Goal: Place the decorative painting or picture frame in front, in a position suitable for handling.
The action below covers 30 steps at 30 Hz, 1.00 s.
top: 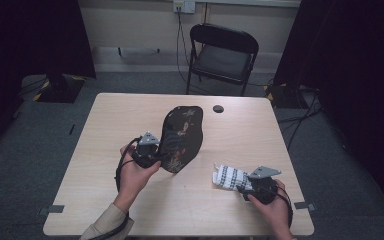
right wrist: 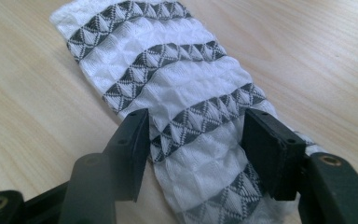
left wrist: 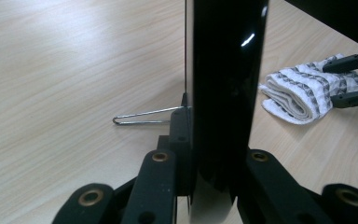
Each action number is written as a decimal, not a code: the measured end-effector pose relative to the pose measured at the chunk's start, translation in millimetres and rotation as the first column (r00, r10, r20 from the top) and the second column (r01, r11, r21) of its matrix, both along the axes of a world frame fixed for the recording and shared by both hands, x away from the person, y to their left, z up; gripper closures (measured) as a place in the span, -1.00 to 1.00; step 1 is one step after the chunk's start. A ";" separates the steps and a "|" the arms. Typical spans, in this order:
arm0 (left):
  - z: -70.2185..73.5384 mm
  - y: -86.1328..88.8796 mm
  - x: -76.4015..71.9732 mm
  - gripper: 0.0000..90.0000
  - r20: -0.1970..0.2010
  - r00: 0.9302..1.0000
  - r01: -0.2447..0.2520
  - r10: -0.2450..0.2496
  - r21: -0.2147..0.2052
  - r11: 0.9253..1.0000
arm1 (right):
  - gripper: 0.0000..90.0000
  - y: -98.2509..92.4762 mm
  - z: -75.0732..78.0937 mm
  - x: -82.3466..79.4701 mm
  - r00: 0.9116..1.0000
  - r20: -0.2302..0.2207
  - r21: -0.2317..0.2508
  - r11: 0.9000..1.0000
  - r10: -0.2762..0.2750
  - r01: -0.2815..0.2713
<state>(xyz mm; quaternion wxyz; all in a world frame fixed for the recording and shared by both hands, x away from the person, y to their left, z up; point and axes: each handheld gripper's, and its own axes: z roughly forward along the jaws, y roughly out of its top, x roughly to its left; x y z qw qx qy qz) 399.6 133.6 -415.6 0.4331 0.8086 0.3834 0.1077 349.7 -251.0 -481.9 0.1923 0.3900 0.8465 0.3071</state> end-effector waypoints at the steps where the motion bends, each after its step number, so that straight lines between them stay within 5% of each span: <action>1: -0.7 -0.3 -0.9 0.77 0.014 1.000 -0.001 0.001 0.006 1.000 | -0.08 0.0 0.0 0.0 1.000 0.000 0.000 1.000 0.000 0.000; 4: -2.8 0.8 -3.5 0.39 0.027 1.000 0.009 -0.009 -0.002 1.000 | -0.11 3.8 1.0 -2.0 1.000 -0.005 -0.006 1.000 0.007 -0.007; 9: -13.7 5.7 -12.5 0.16 0.012 0.999 0.032 -0.032 -0.002 0.999 | -0.16 12.6 7.0 -14.3 0.993 -0.027 0.016 0.994 0.113 -0.113; 11: -16.1 6.8 -13.6 0.07 0.009 0.999 0.031 -0.031 0.002 1.000 | -0.19 10.8 10.4 -16.5 0.995 -0.006 0.028 0.994 0.103 -0.102; 22: -32.0 16.5 -15.5 -0.06 -0.040 0.998 0.043 -0.042 0.016 0.999 | -0.18 0.8 10.7 -11.2 0.997 0.000 0.055 0.996 0.072 -0.071; 30: -36.9 18.2 -17.6 -0.13 -0.053 0.998 0.045 -0.044 0.025 0.999 | -0.16 3.5 5.4 -2.3 0.994 -0.008 0.075 0.991 0.110 -0.109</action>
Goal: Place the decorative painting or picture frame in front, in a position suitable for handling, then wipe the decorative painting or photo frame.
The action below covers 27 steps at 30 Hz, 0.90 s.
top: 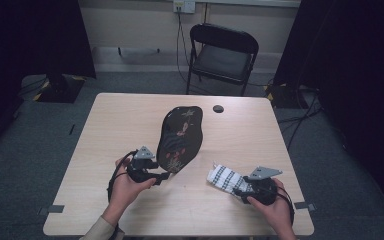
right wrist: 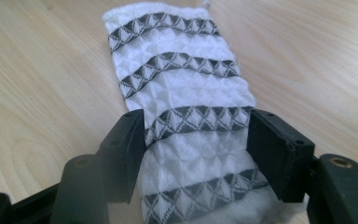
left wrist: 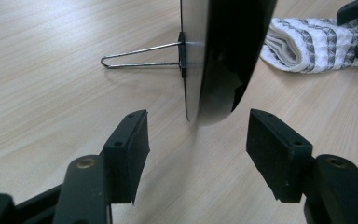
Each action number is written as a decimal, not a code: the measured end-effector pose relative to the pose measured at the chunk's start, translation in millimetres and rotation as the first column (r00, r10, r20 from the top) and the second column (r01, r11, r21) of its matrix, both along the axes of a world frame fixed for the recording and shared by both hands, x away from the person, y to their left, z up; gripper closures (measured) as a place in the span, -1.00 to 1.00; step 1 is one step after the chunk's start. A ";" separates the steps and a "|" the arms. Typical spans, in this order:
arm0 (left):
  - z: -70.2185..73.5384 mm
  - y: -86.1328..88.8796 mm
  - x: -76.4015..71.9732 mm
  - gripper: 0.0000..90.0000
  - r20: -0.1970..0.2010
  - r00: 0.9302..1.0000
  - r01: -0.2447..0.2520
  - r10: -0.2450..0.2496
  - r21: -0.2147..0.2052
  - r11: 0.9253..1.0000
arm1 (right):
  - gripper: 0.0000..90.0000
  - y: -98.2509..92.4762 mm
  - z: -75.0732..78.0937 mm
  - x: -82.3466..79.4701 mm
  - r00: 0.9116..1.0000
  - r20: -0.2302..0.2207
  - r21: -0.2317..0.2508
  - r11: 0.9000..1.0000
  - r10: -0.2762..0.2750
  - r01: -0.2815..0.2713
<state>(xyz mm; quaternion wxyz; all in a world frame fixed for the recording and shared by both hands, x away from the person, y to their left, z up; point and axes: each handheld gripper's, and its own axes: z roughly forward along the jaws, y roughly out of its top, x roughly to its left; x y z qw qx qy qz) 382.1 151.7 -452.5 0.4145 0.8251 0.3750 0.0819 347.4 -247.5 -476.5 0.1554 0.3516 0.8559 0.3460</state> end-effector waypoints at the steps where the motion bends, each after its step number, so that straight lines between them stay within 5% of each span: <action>1: 0.6 1.1 0.4 -0.13 -0.001 1.000 -0.004 0.004 -0.002 1.000 | -0.16 0.8 -1.6 1.7 1.000 -0.010 0.007 1.000 -0.002 0.002; 10: 5.0 9.0 2.4 -0.18 -0.005 1.000 -0.016 0.016 -0.020 1.000 | -0.10 14.5 -8.3 11.9 0.999 0.011 -0.001 0.999 0.045 -0.045; 18: 9.5 11.0 3.7 -0.23 0.005 1.000 -0.025 0.025 -0.027 0.999 | 0.06 15.9 -9.1 10.8 1.000 0.017 -0.024 0.999 0.021 -0.020; 21: 10.2 12.8 2.5 -0.24 0.006 1.000 -0.030 0.030 -0.028 0.999 | 0.43 16.2 -6.6 9.9 1.000 -0.005 -0.036 0.999 -0.003 0.003; 27: 14.7 12.3 1.9 -0.26 0.018 0.999 -0.039 0.040 -0.034 0.999 | 0.69 14.4 -6.5 8.9 0.999 -0.018 -0.017 0.999 -0.038 0.038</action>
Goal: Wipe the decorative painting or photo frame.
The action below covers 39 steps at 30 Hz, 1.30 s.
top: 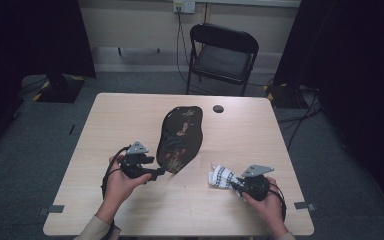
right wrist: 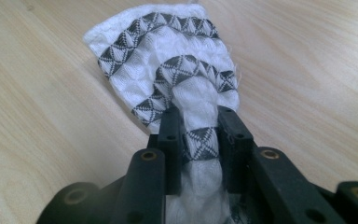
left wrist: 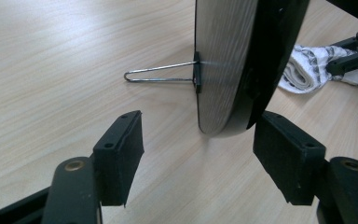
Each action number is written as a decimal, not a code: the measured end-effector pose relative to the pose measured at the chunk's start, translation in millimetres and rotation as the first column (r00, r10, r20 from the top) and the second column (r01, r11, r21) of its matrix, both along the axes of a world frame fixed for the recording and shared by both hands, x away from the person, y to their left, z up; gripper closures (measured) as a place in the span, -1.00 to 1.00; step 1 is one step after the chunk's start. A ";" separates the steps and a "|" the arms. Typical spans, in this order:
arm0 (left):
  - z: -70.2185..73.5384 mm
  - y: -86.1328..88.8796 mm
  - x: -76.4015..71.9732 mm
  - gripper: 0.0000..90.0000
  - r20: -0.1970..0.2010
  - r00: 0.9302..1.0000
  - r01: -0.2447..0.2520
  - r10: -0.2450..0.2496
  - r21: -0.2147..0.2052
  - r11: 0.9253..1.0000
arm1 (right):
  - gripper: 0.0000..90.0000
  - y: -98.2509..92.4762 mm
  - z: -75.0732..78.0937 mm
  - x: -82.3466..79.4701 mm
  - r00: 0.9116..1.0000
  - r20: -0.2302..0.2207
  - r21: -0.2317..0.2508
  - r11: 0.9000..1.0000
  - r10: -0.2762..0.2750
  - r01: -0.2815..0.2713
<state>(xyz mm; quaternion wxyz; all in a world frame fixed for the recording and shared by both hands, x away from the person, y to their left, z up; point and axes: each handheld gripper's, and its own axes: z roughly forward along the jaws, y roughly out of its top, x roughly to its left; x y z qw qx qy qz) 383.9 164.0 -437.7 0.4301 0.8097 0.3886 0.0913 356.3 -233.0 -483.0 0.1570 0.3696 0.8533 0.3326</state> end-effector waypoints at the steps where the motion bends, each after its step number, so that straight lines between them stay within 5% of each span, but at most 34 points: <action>1: 0.2 -0.4 -0.6 -0.27 0.000 1.000 0.001 -0.001 -0.001 1.000 | 0.72 0.5 0.3 -0.3 1.000 -0.002 0.000 1.000 -0.004 0.004; 9: 0.9 -2.6 -0.2 -0.30 0.005 1.000 -0.005 0.005 0.000 1.000 | 0.78 2.7 2.2 -1.2 0.999 -0.024 0.003 0.999 -0.040 0.040; 21: 2.6 -5.0 7.0 -0.25 -0.009 1.000 0.000 -0.001 -0.008 1.000 | 0.78 3.8 10.7 2.4 0.999 -0.038 -0.026 0.999 -0.025 0.024; 39: 8.0 -4.8 5.8 0.61 -0.009 1.000 0.028 -0.028 -0.028 0.999 | 0.79 4.9 35.3 13.2 0.999 -0.027 -0.014 0.999 -0.041 0.041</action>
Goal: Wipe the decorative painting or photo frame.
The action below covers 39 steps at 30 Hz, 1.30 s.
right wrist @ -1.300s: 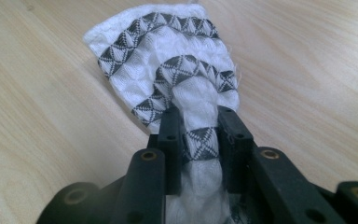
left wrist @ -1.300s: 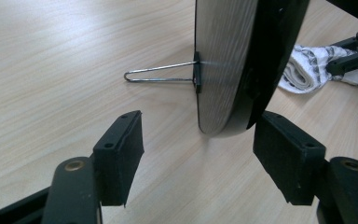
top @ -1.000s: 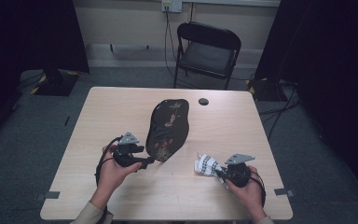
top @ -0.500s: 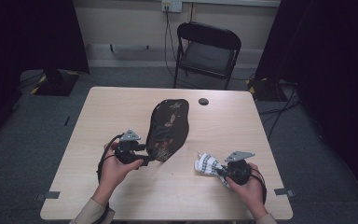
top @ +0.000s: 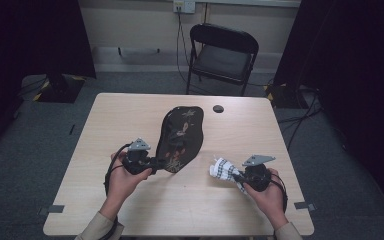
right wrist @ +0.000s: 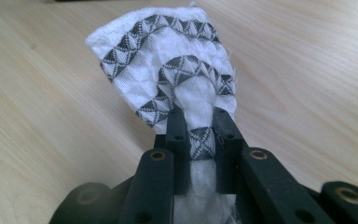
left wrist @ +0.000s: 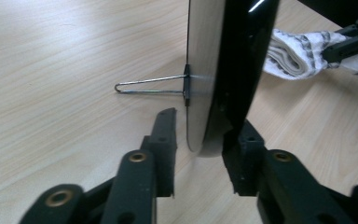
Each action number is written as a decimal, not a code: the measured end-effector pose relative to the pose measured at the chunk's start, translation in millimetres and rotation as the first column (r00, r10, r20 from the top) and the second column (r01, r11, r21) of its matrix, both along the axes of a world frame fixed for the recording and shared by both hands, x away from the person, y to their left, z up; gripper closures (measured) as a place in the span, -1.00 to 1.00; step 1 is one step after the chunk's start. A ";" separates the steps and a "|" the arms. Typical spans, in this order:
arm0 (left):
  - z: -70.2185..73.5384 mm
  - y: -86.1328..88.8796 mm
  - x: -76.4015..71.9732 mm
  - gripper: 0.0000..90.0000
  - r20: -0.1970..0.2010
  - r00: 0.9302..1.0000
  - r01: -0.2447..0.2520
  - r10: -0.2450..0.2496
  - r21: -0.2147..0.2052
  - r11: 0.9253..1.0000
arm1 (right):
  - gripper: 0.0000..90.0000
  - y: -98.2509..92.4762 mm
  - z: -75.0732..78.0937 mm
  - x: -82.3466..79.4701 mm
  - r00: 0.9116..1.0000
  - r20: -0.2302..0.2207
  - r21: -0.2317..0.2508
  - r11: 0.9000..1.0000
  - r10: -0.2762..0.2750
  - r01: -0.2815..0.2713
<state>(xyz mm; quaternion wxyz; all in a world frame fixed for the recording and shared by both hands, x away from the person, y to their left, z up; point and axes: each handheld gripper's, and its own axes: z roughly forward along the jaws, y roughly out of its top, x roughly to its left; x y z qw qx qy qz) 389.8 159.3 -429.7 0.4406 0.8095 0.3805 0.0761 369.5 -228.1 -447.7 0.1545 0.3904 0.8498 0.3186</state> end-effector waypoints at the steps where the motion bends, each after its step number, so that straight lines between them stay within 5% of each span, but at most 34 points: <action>1: 1.0 0.1 -0.2 0.73 0.006 1.000 0.003 -0.003 0.012 1.000 | 0.79 0.6 2.9 2.0 1.000 0.005 -0.007 1.000 0.000 0.000; 13: 3.1 -1.5 -1.2 0.74 -0.011 1.000 0.003 -0.002 0.030 1.000 | 0.79 9.6 28.9 12.8 0.999 0.043 -0.026 1.000 0.004 -0.002; 21: 3.5 -1.9 -1.1 0.75 -0.010 1.000 0.009 -0.008 0.036 0.999 | 0.79 17.4 61.6 29.0 0.997 0.081 -0.020 1.000 0.006 -0.004; 30: 3.9 -2.0 -0.3 0.75 -0.007 1.000 0.017 -0.016 0.042 0.999 | 0.78 34.2 107.1 50.8 0.984 0.179 0.001 1.000 -0.006 0.006; 39: 4.9 -2.7 0.6 0.75 -0.012 0.999 0.038 -0.038 0.053 0.998 | 0.78 57.8 124.3 60.5 0.970 0.242 0.041 0.999 -0.013 0.003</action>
